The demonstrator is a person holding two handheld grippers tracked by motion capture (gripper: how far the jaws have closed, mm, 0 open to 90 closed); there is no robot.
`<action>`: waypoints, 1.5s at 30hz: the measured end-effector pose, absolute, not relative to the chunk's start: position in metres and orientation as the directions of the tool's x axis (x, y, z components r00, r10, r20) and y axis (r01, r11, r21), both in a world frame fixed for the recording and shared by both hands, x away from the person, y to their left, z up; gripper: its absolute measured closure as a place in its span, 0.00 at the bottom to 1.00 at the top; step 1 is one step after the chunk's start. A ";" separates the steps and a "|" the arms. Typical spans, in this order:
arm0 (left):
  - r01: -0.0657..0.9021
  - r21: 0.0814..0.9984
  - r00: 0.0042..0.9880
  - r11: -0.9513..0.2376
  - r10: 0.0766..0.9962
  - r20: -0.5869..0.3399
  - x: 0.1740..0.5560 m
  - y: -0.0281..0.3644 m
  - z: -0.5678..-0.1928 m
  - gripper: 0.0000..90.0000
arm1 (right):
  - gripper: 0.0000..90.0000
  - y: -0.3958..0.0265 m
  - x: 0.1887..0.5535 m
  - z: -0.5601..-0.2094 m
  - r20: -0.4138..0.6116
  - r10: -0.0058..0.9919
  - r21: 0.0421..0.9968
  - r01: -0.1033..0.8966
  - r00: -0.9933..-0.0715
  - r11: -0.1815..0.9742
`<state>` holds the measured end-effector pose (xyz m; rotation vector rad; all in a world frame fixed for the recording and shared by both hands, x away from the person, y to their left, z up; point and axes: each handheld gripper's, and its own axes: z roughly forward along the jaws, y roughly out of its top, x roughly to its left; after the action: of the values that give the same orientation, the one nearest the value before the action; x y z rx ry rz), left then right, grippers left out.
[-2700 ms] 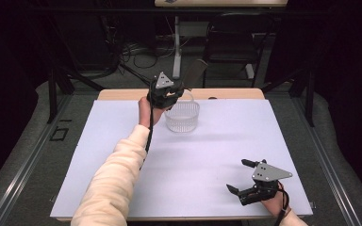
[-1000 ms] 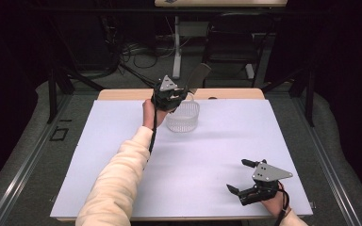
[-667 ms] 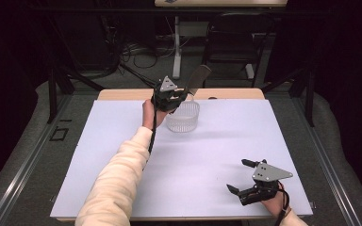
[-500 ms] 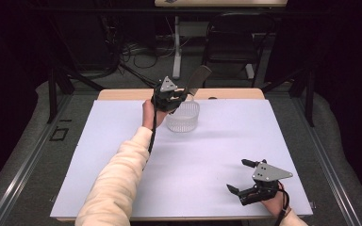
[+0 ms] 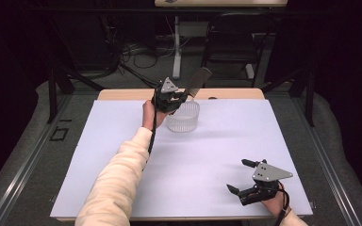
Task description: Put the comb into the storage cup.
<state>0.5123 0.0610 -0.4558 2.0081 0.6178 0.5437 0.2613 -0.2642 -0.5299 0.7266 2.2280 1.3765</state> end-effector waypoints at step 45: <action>0.212 0.839 0.809 -0.502 0.571 0.138 0.514 0.056 -0.467 0.80 | 0.00 -0.264 0.261 -0.530 -0.078 0.627 0.904 0.209 -0.775 0.372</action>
<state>0.5142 0.0556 -0.4673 2.0906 0.5768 0.5057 0.2613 -0.2643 -0.5298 0.7254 2.2266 1.3785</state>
